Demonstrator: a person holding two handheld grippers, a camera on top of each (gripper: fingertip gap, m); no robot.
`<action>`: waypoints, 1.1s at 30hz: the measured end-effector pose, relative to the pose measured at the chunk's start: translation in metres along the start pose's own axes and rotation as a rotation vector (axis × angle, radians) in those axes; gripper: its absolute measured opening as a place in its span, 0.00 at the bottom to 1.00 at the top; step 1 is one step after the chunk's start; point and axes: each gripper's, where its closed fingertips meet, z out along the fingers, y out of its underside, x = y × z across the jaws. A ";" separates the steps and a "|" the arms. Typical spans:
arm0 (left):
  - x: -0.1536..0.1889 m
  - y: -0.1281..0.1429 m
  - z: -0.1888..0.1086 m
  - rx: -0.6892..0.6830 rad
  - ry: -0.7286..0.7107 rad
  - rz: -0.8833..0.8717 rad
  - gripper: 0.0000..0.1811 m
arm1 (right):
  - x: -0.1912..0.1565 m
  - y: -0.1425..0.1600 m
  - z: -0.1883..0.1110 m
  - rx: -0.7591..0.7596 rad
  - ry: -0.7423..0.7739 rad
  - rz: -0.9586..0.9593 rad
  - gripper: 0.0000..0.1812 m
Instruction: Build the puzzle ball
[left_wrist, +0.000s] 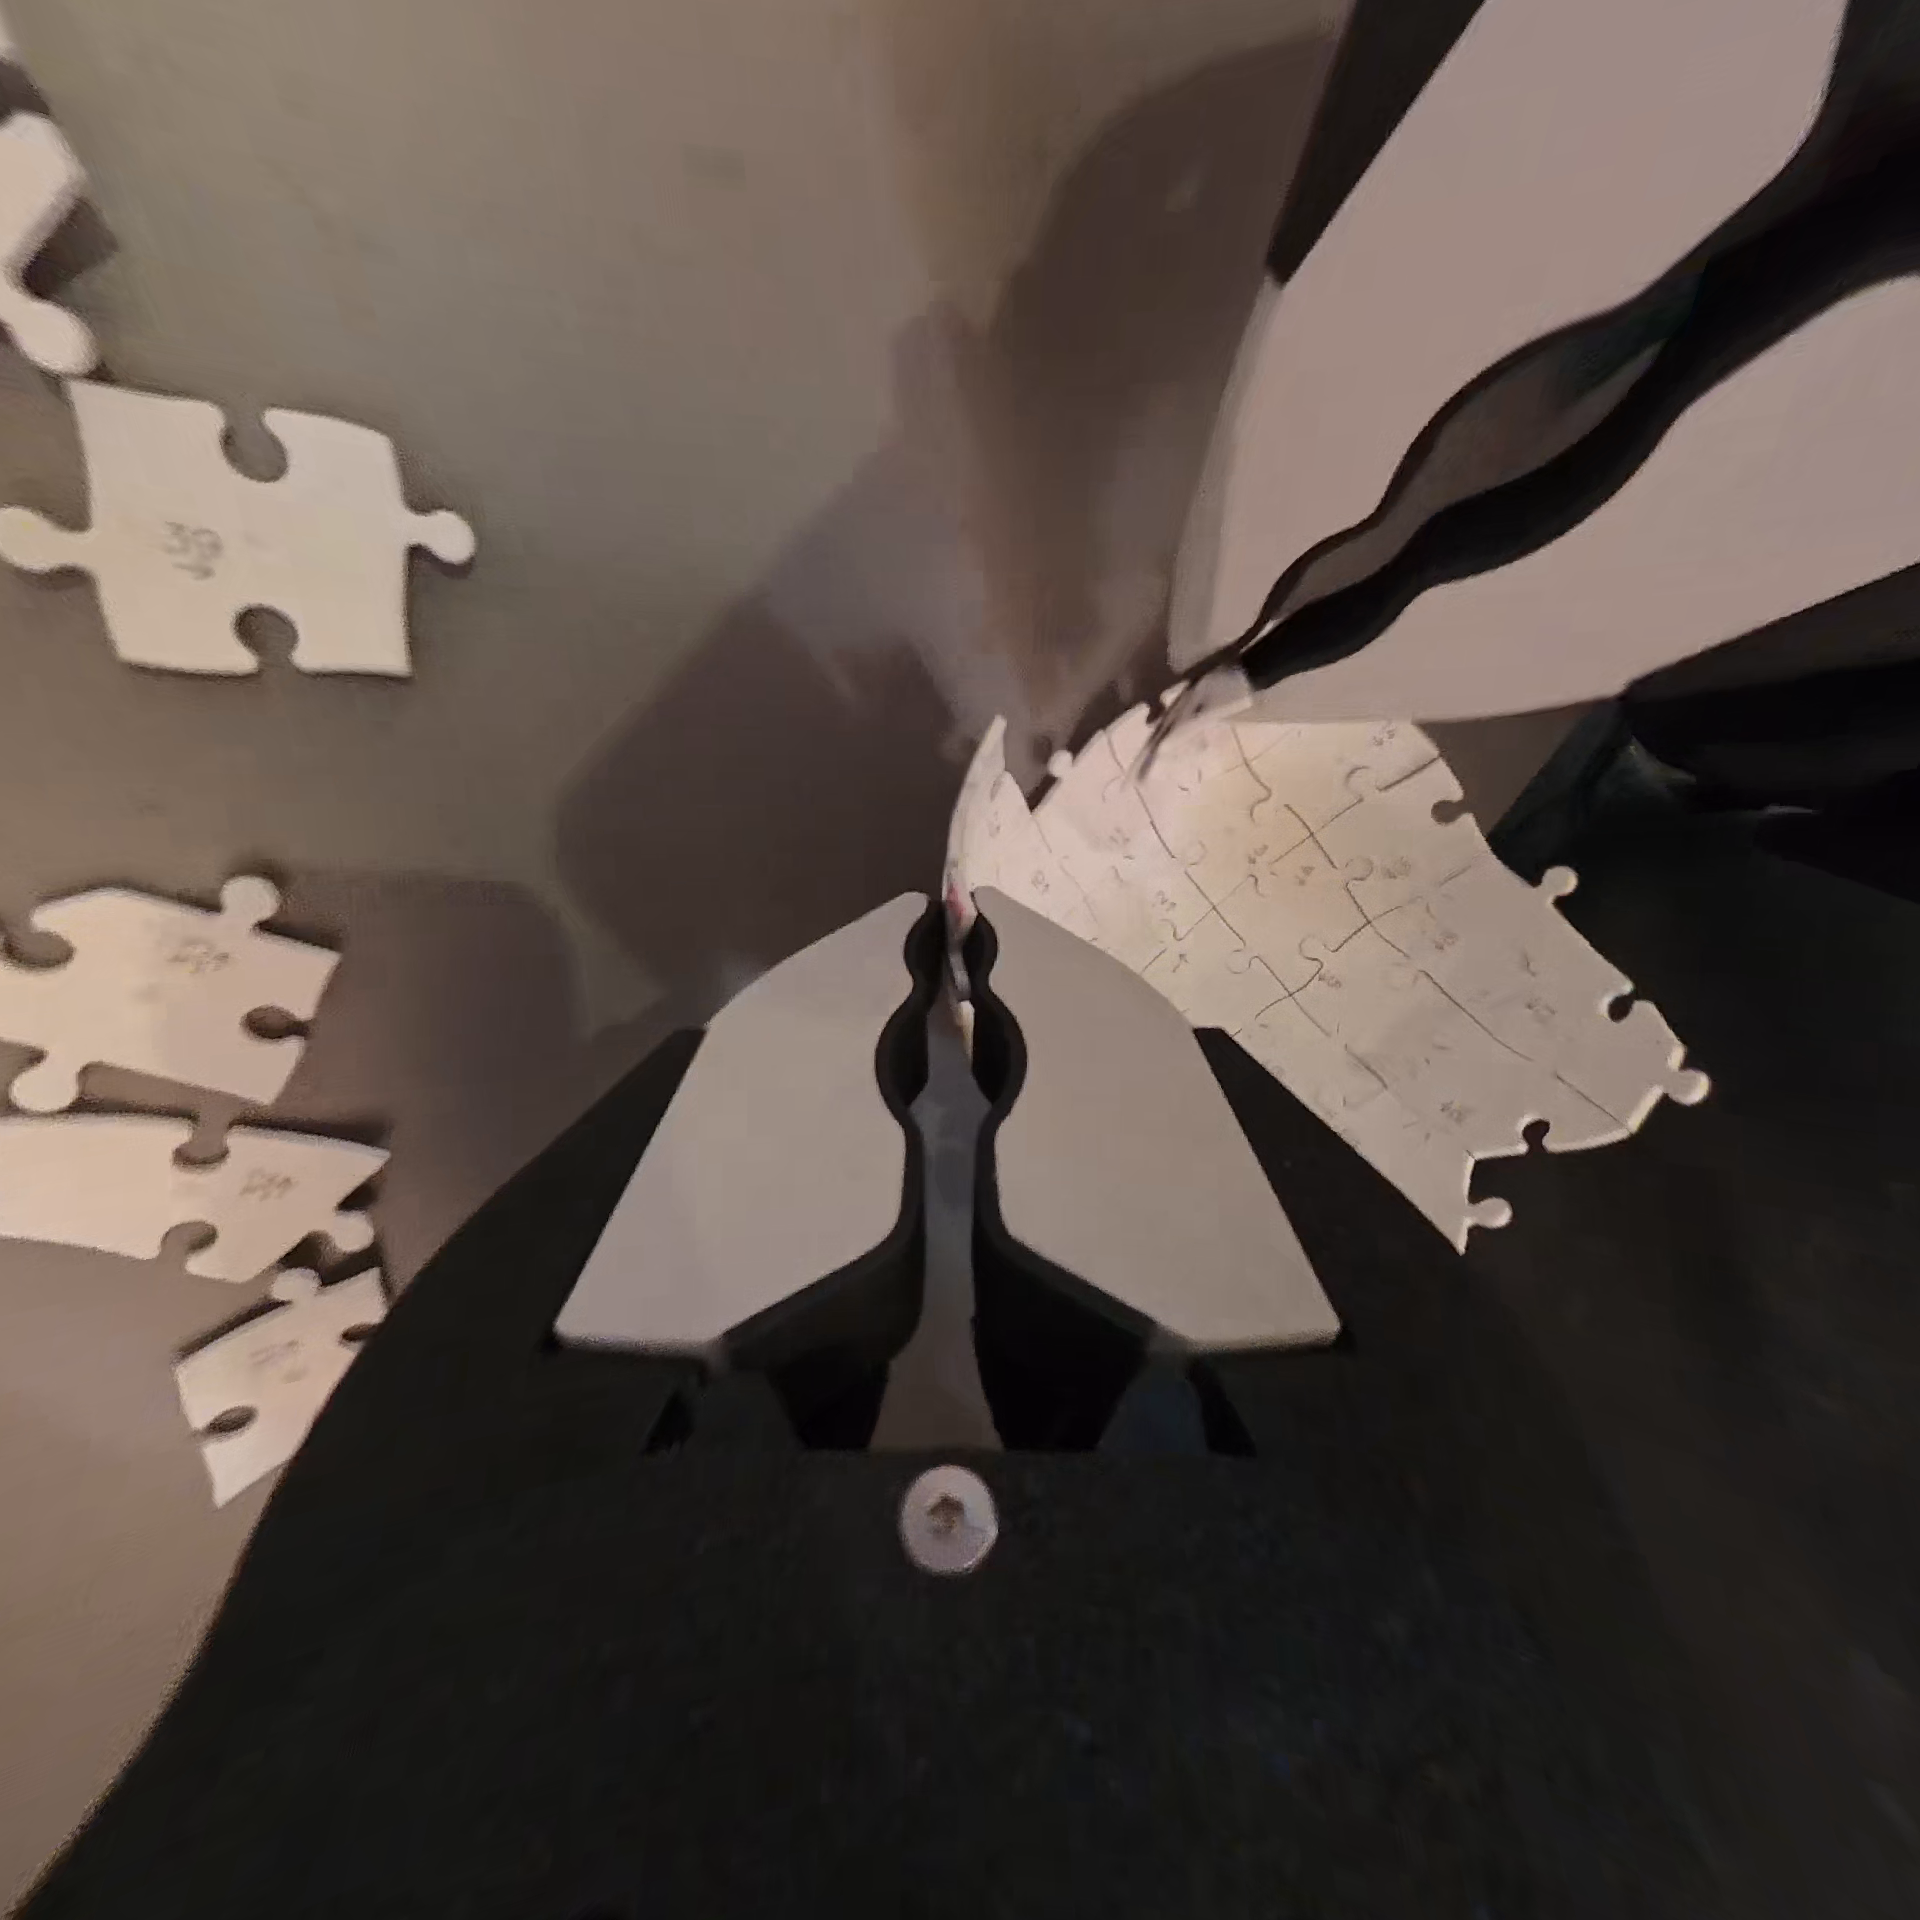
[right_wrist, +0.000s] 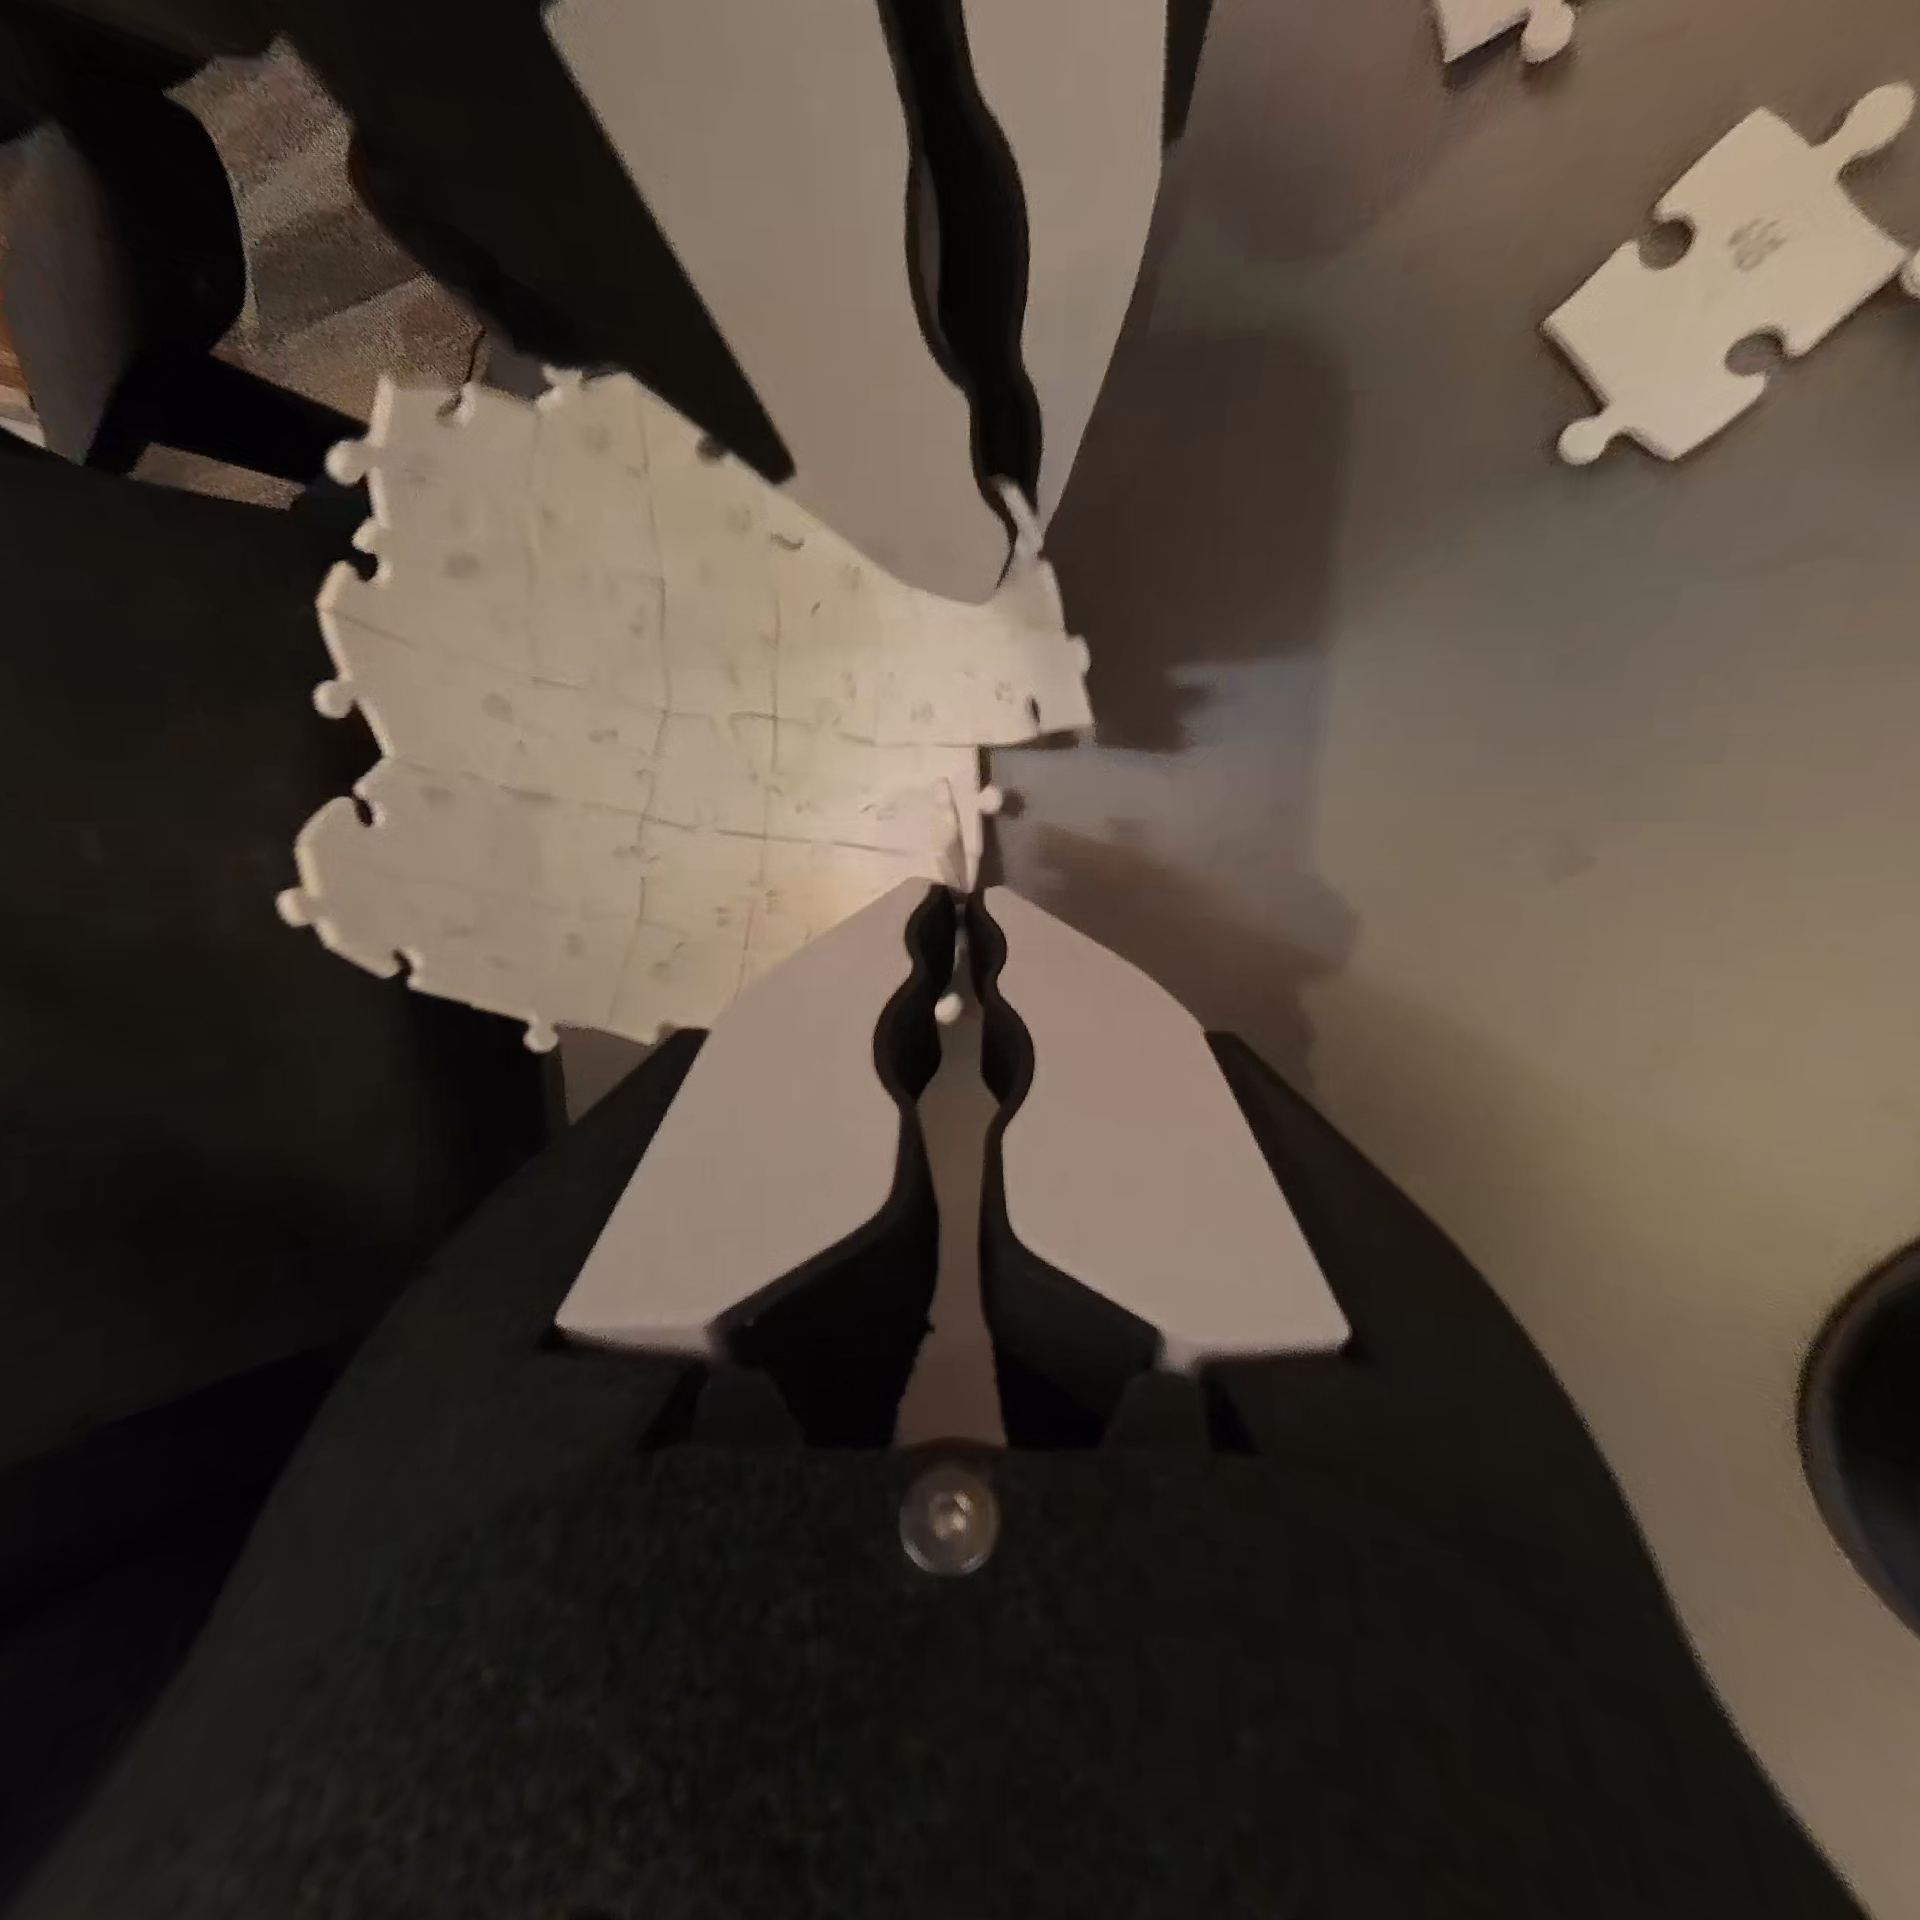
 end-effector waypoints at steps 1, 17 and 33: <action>0.000 0.000 0.001 -0.014 0.006 0.001 0.01 | 0.000 -0.002 0.003 0.009 -0.012 0.006 0.01; 0.004 -0.006 0.009 -0.095 0.070 -0.023 0.01 | 0.006 0.004 0.019 0.034 0.060 -0.011 0.02; 0.005 -0.006 0.010 -0.120 0.055 -0.040 0.01 | 0.013 0.004 0.017 0.068 0.156 -0.130 0.09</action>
